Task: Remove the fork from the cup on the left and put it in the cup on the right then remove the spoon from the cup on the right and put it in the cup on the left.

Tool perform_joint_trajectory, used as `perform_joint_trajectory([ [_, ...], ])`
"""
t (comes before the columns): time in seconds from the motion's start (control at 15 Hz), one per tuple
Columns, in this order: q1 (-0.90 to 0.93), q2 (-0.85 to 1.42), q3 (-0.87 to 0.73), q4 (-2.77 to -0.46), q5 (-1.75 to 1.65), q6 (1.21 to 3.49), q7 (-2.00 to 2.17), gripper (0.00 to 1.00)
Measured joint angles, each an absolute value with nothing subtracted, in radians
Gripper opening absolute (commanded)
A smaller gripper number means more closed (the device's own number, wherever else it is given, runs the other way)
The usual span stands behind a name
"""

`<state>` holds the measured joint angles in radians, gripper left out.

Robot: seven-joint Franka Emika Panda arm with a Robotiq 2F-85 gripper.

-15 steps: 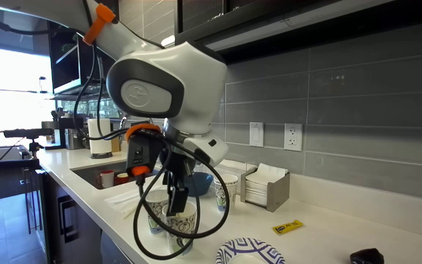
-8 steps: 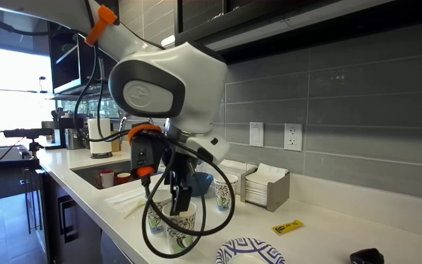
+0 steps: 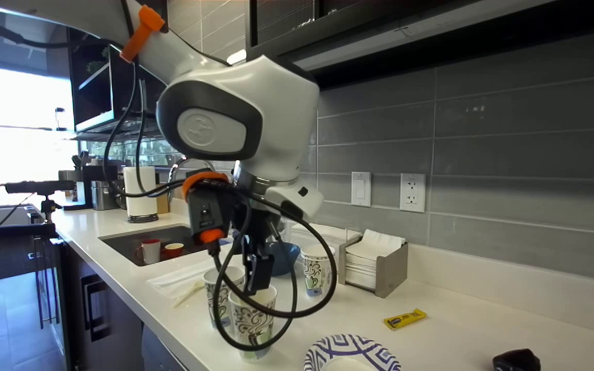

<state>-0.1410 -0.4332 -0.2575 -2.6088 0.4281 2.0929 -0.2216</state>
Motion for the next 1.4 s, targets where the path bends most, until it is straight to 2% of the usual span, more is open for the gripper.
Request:
perform_joint_trajectory([
  [1.4,-0.115,-0.391,-0.258,-2.584,0.427,2.093,-0.266,1.00],
])
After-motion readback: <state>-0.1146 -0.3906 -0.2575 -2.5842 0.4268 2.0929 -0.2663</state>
